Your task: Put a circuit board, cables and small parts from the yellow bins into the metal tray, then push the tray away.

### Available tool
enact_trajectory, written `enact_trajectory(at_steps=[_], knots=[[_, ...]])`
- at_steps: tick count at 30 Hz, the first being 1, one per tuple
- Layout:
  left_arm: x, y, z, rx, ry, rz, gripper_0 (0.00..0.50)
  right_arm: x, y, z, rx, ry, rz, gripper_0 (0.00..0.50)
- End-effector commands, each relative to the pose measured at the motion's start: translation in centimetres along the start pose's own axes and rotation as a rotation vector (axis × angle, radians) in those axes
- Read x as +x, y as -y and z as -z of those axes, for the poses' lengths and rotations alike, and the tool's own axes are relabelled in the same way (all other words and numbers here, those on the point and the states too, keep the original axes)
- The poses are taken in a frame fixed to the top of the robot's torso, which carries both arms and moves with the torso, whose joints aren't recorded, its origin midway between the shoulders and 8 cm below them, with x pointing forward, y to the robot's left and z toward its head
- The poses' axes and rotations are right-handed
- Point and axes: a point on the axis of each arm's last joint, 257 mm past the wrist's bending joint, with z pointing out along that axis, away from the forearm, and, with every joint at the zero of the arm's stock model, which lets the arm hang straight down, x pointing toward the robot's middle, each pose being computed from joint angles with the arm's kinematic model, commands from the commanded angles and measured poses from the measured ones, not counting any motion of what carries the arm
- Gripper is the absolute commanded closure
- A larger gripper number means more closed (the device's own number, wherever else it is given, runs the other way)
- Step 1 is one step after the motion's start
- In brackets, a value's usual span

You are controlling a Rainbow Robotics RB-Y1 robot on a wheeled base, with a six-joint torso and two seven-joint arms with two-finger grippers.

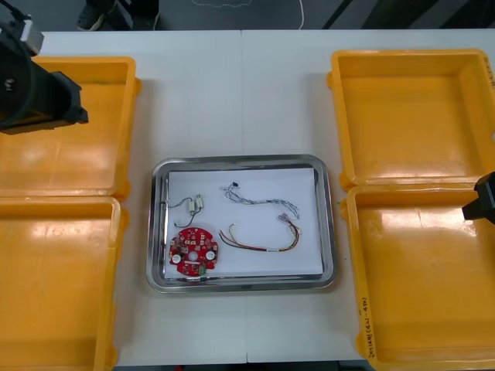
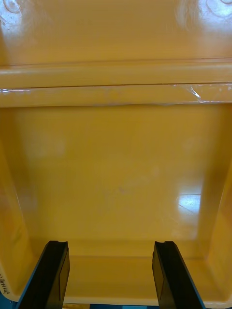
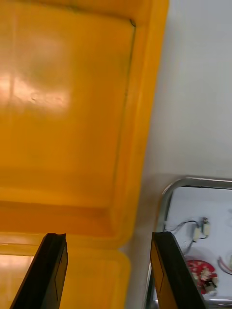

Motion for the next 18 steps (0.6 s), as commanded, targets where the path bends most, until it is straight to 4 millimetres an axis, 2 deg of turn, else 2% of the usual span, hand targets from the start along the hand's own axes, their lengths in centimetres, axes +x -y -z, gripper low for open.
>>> enact_trajectory(at_steps=[1,10,18], knots=[[-1.7,-4.9,2.2,-0.059,0.044,0.033,0.000,-0.4,1.4,1.4,0.045,0.029,-0.020,0.000],[0.3,-10.9,2.3,-0.098,0.032,0.058,0.000,-0.4,1.4,1.4,0.045,0.029,-0.020,0.000],[3.2,-14.1,1.9,-0.127,-0.015,0.062,0.000,-0.4,1.4,1.4,0.045,0.029,-0.020,0.000]])
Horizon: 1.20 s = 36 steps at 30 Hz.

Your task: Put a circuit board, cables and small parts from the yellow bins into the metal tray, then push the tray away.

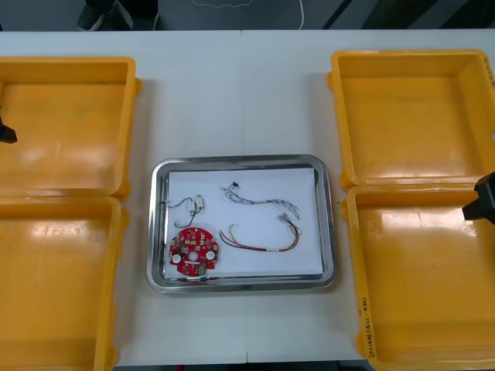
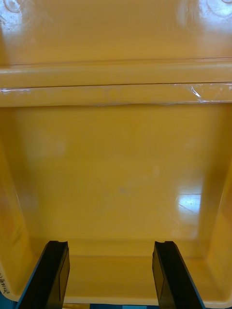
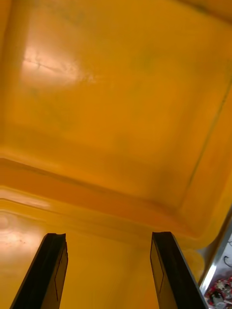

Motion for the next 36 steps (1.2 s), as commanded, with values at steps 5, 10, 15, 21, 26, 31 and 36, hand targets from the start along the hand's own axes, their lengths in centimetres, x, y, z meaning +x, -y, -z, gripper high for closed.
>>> enact_trajectory(at_steps=[5,10,15,21,26,31,36], knots=[[2.0,-4.6,0.7,-0.082,-0.029,-0.144,0.000,-0.4,1.4,1.5,0.045,0.030,-0.020,0.000],[4.2,-5.4,0.1,-0.077,-0.075,-0.163,0.000,-0.4,1.4,1.5,0.045,0.030,-0.020,0.000],[5.7,-5.9,-0.3,-0.074,-0.107,-0.183,0.000,-0.4,1.4,1.5,0.045,0.030,-0.020,0.000],[7.3,-6.6,-0.2,-0.074,-0.129,-0.213,0.000,0.3,0.9,0.7,0.026,0.008,-0.028,0.000],[8.3,-6.7,-0.1,-0.074,-0.137,-0.237,0.000,0.1,0.7,0.9,0.021,0.011,-0.018,0.000],[8.9,-7.3,-0.3,-0.085,-0.154,-0.243,0.000,-0.2,-0.1,1.1,0.002,0.015,0.034,0.000],[9.5,-7.5,-0.6,-0.093,-0.171,-0.249,0.000,-0.8,-1.2,1.3,-0.008,0.019,0.181,0.000]])
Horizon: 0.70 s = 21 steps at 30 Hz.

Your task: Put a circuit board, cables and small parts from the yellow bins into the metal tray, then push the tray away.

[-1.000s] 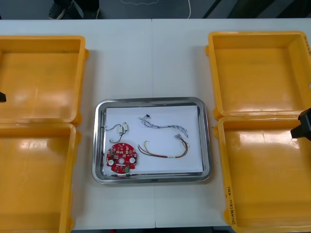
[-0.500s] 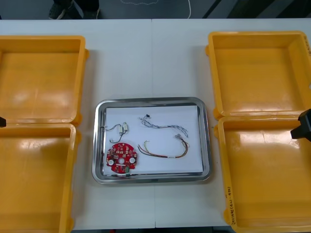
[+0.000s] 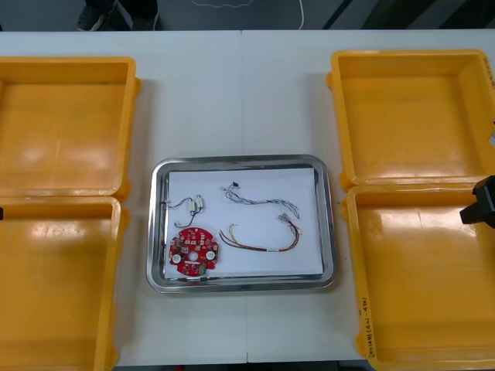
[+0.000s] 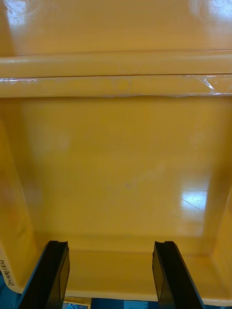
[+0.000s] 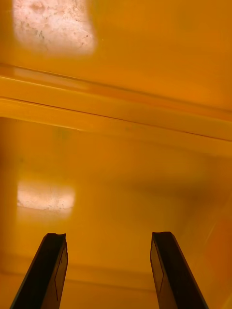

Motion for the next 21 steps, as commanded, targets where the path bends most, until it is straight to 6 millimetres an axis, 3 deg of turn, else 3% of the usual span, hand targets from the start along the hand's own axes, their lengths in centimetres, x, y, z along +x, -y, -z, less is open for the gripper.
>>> enact_trajectory(at_steps=[1,21], knots=[[0.1,-1.8,1.1,-0.059,0.006,-0.110,0.000,-1.3,-1.1,1.4,0.012,0.031,0.204,0.000],[1.6,-2.2,0.3,-0.061,-0.036,-0.113,0.000,-2.1,-9.2,-0.1,-0.049,0.012,0.810,0.000]])
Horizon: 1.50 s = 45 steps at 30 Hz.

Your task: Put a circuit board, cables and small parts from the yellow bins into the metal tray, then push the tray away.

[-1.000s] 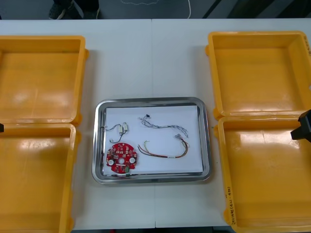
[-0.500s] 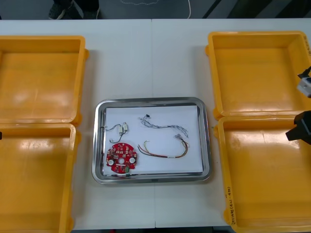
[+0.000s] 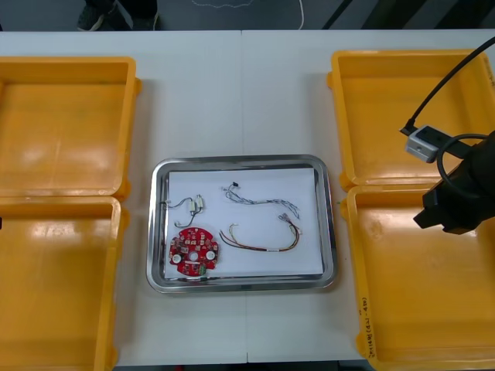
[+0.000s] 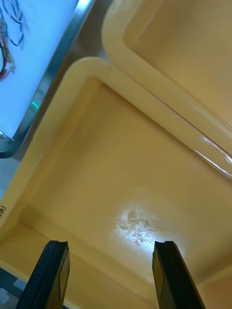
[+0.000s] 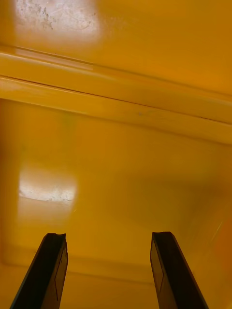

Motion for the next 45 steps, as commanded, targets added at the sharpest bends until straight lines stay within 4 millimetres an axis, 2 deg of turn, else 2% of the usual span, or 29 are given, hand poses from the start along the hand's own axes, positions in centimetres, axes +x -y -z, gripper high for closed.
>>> enact_trajectory(at_steps=[1,9,22,37,45], knots=[[0.4,-1.6,0.8,-0.052,-0.006,-0.121,0.000,-2.1,-1.2,0.9,0.022,0.025,0.190,0.000],[0.4,-1.6,0.8,-0.052,-0.006,-0.121,0.000,-4.5,-4.8,0.0,-0.033,0.059,0.374,0.000],[0.4,-1.6,0.8,-0.052,-0.006,-0.121,0.000,-7.8,-9.1,-1.0,-0.020,0.070,0.615,0.000],[0.4,-1.6,0.8,-0.052,-0.006,-0.121,0.000,-11.3,-16.2,-3.5,0.027,0.091,0.861,0.000],[0.4,-1.6,0.8,-0.052,-0.006,-0.121,0.000,-11.9,-19.4,-5.0,0.067,0.091,0.962,0.000]])
